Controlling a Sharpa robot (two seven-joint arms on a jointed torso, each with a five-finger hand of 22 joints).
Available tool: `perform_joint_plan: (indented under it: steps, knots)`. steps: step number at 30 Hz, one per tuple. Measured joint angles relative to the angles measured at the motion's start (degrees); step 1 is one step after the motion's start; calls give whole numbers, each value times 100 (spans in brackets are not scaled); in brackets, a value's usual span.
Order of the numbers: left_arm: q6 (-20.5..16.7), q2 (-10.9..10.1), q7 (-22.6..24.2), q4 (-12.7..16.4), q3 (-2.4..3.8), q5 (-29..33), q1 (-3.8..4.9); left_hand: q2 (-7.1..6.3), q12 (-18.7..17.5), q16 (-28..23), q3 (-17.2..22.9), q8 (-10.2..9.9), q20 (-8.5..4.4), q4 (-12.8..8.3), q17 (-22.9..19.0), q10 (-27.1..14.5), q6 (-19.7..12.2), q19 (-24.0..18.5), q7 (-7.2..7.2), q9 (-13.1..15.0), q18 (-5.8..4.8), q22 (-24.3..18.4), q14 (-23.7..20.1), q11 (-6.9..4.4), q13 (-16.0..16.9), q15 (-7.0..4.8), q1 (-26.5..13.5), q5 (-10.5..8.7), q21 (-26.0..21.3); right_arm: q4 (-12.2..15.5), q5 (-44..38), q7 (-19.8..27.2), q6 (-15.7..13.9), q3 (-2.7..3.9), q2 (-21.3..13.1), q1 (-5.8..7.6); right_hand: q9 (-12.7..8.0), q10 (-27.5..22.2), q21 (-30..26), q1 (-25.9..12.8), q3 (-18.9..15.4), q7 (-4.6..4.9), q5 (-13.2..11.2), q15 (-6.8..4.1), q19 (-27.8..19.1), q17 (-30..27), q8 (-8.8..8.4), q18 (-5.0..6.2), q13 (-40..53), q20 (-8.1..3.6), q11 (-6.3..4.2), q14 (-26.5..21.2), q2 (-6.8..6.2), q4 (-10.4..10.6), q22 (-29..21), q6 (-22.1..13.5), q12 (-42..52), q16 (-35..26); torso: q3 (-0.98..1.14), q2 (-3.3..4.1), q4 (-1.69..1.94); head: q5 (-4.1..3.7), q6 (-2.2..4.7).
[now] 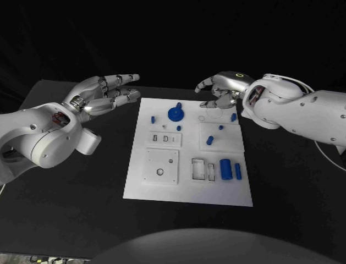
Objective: Assemble the parts on the task board
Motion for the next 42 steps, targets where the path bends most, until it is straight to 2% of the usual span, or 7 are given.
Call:
perform_joint_plan:
  steps: [4,9,11,19,33,38,42]
  knots:
    - [9,37,-3,-29,0,0,-17,0,0,0,15,0,0,-15,0,0,0,0,0,0,-1,0,0,0,0,0,0,0,0,132,-9,-30,-69,1,-283,62,161,-9,214,133,42,63,273,11,224,0,246,0,0,11,9,2,18,-75,-1,344,0,0,0,-14,-13,-9,-6]
    - [30,106,-5,-54,0,0,-46,16,0,0,15,0,0,-15,0,0,0,0,0,0,0,0,0,0,6,0,20,16,0,195,-56,-124,-136,-16,-635,87,517,11,678,171,-64,73,237,43,446,-1,619,-4,0,17,28,-1,55,-80,-1,376,0,0,-1,-34,-28,35,-20]
    - [39,122,-5,-62,0,0,-58,12,0,0,15,0,0,-15,0,0,0,0,0,0,0,0,0,0,6,0,47,24,0,206,-67,-156,-148,-25,-743,83,592,9,749,171,-113,73,107,43,445,-1,683,-91,0,17,29,-1,55,-31,-1,299,0,0,1,-38,-34,54,-20]
    - [77,178,-7,-95,0,-3,-90,29,0,25,31,0,0,-31,0,22,0,0,0,0,0,-6,0,21,11,0,75,24,0,232,-84,-293,-169,-52,-1059,-41,690,-2,820,39,-302,113,-244,43,466,-1,707,-94,-1,37,56,-1,6,156,-1,9,0,0,-4,-43,-44,48,6]
    - [121,212,-7,-127,-1,-7,-126,30,0,25,46,0,0,-46,-1,21,0,0,0,0,-1,-6,0,21,15,0,120,45,0,130,232,-336,-217,-61,-1150,-355,690,-8,753,-22,-363,115,-240,85,465,-2,706,-93,-1,37,91,-1,5,254,-2,-73,0,0,-2,-38,-38,29,35]
    - [134,224,-7,-134,-1,-8,-136,30,0,25,46,0,0,-46,5,21,-1,0,0,0,0,-5,0,21,15,0,120,45,0,-12,593,-170,-314,-61,-1131,-532,709,-8,753,-21,-382,122,9,85,465,-2,706,-93,-1,37,90,-1,5,320,-2,-160,0,0,-3,-37,-42,27,51]
    - [147,224,-8,-142,-1,-10,-151,30,0,25,46,0,0,-46,4,21,-1,0,0,0,0,-5,0,21,15,0,120,44,0,-151,941,73,-438,-63,-1079,-700,797,-8,753,0,-355,112,548,85,465,-2,849,-93,-1,37,90,-1,-17,374,-2,-331,0,0,0,-37,-45,29,57]
